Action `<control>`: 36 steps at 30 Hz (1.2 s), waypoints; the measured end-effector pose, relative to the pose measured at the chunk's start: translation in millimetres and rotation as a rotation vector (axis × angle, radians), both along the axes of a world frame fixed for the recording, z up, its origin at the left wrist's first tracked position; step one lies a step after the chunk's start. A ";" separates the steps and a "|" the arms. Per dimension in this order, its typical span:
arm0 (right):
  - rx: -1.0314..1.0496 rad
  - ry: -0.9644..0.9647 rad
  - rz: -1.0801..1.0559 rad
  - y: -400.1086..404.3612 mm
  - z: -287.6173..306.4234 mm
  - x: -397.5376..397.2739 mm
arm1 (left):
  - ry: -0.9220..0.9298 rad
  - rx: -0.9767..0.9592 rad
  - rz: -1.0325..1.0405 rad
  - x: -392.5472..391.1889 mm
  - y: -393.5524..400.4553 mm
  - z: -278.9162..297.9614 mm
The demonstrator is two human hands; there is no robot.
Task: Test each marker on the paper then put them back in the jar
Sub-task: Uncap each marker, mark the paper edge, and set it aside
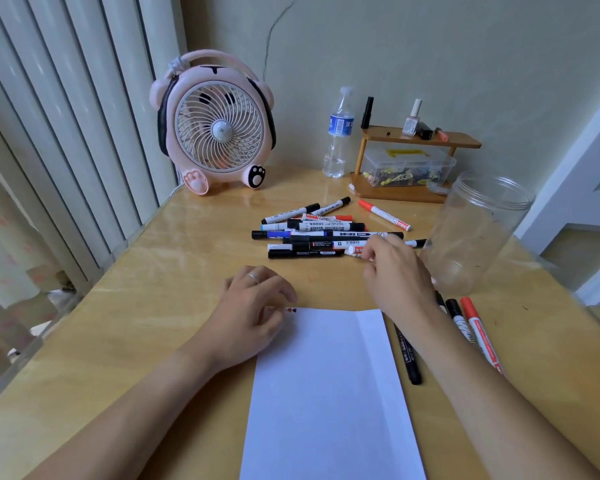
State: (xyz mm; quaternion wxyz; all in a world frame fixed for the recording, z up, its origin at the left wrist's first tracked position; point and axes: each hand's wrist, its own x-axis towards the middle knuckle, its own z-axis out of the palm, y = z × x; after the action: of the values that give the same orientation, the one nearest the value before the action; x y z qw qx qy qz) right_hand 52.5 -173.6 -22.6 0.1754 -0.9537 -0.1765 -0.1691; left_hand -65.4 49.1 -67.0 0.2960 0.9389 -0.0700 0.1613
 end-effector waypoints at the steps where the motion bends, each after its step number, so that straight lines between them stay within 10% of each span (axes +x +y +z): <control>1: -0.010 -0.033 0.003 3.5 -2.4 9.3 | -0.006 -0.018 0.027 2.3 1.9 -1.1; 12: -0.102 -0.188 0.031 22.3 -26.2 50.2 | -0.070 -0.175 0.128 8.8 7.1 -3.8; 20: 0.217 -0.410 0.301 16.5 2.7 -32.6 | -0.084 -0.127 0.071 7.2 7.5 -2.3; 26: 0.690 -0.173 0.306 15.6 12.8 -66.8 | -0.066 -0.083 -0.011 5.6 3.6 -6.7; 32: 1.078 0.473 0.170 16.2 -1.3 -61.2 | -0.091 -0.044 0.012 9.1 4.4 -9.6; 36: 0.761 0.450 0.265 5.3 3.1 -58.2 | -0.175 0.067 0.047 11.5 6.7 -4.6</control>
State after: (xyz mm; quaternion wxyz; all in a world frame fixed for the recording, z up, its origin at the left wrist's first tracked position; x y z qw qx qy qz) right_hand -5.7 -168.3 -19.5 0.5673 -0.8035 -0.1798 0.0133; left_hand -53.8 55.8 -71.5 0.2535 0.9319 -0.0788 0.2471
